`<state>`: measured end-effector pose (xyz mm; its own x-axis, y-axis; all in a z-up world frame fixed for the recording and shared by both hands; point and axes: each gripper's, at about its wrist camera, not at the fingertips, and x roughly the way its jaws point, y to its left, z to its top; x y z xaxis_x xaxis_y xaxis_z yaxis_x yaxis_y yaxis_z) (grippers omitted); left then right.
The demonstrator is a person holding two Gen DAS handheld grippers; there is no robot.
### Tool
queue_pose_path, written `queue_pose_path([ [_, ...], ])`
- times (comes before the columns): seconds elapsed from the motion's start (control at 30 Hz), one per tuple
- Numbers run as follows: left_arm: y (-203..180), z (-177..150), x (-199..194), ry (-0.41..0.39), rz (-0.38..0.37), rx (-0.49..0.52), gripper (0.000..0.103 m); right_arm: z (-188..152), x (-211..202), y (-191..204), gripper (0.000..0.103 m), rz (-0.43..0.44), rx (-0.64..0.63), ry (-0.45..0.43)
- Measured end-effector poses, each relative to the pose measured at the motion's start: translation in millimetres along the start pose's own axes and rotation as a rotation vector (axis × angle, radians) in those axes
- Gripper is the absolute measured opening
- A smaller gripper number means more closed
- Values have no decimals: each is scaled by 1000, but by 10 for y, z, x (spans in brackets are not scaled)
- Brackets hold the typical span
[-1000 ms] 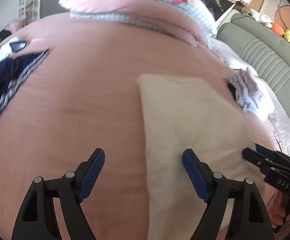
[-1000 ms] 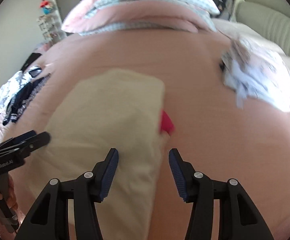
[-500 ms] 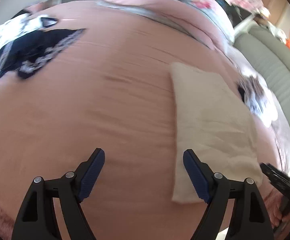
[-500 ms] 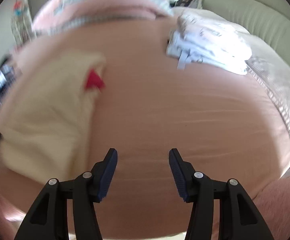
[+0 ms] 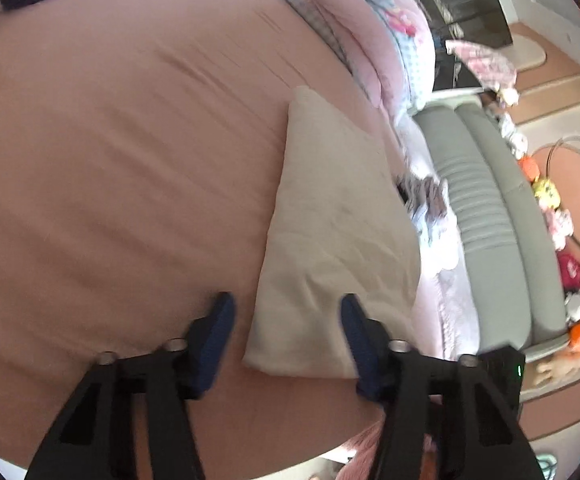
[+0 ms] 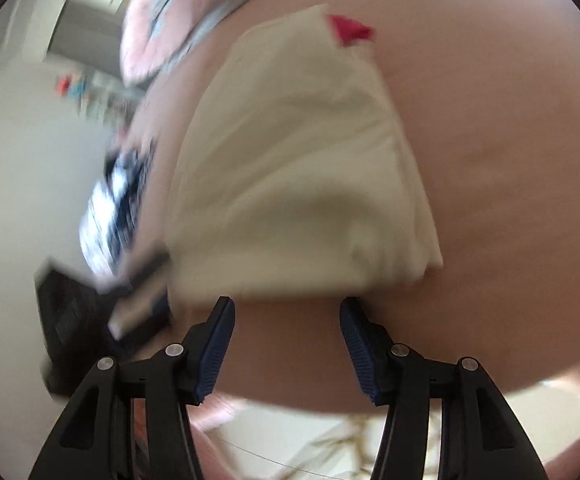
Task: Fold clothes
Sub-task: 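Grasp the folded shirt's edge with both grippers and lift it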
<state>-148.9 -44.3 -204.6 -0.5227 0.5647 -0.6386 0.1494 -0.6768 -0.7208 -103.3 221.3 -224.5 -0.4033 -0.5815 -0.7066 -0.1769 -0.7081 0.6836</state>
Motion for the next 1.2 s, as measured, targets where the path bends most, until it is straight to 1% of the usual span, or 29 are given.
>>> queue_pose_path([
  [0.03, -33, -21, 9, 7, -2, 15, 36, 24, -11, -71, 54, 40, 52, -28],
  [0.1, -120, -63, 26, 4, 32, 78, 34, 49, -14, -191, 54, 90, 138, -59],
  [0.13, -132, -74, 41, 5, 47, 96, 29, 76, 4, -234, 54, 99, 162, -60],
  [0.17, -134, -77, 54, 5, 57, 98, 27, 75, 9, -238, 54, 92, 157, -63],
  [0.2, -128, -70, 59, 1, 65, 92, 25, 74, 12, -236, 48, 80, 146, -66],
  [0.23, -130, -84, 52, -9, 77, 83, 23, 76, -3, -194, 33, 29, 92, -65],
  [0.27, -160, -103, 39, -17, 91, 91, 22, 80, -16, -156, 30, -19, 39, -64],
  [0.33, -266, -147, 17, -32, 131, 131, 16, 94, -41, -126, 25, -57, -21, -71],
  [0.4, -366, -181, -3, -38, 156, 165, 13, 92, -102, -85, 24, -105, -61, -88],
  [0.5, -453, -280, -54, -29, 143, 199, 11, 53, -237, 81, 21, -184, -135, -133],
  [0.53, -489, -320, -49, -13, 134, 212, 11, 43, -286, 128, 20, -208, -157, -148],
  [0.63, -623, -480, -9, 49, 108, 256, 10, 100, -516, 124, 19, -239, -185, -198],
  [0.7, -727, -622, -4, 82, 69, 265, 10, 166, -669, 120, 18, -266, -216, -224],
  [0.8, -937, -829, 168, 160, -8, 272, 10, 337, -816, 144, 18, -325, -255, -280],
  [0.83, -1016, -912, 253, 186, 0, 305, 10, 390, -895, 78, 19, -350, -251, -292],
  [0.87, -1066, -957, 306, 201, 30, 329, 10, 433, -949, -14, 19, -368, -225, -287],
  [0.93, -1040, -974, 305, 228, 44, 324, 11, 460, -954, -190, 21, -358, -134, -264],
  [0.97, -992, -955, 263, 239, 20, 306, 11, 395, -951, -285, 22, -327, -99, -251],
  [1.0, -940, -931, 214, 249, -8, 286, 11, 329, -948, -379, 25, -296, -64, -238],
  [1.03, -865, -891, 115, 228, -9, 269, 11, 264, -941, -466, 31, -266, -33, -224],
  [1.1, -714, -794, -64, 152, 27, 223, 14, 136, -877, -543, 34, -234, -18, -189],
  [1.17, -493, -602, -129, 96, 11, 108, 33, 112, -814, -530, 35, -177, -27, -172],
  [1.2, -381, -502, -157, 68, 0, 49, 52, 115, -784, -508, 36, -152, -35, -171],
])
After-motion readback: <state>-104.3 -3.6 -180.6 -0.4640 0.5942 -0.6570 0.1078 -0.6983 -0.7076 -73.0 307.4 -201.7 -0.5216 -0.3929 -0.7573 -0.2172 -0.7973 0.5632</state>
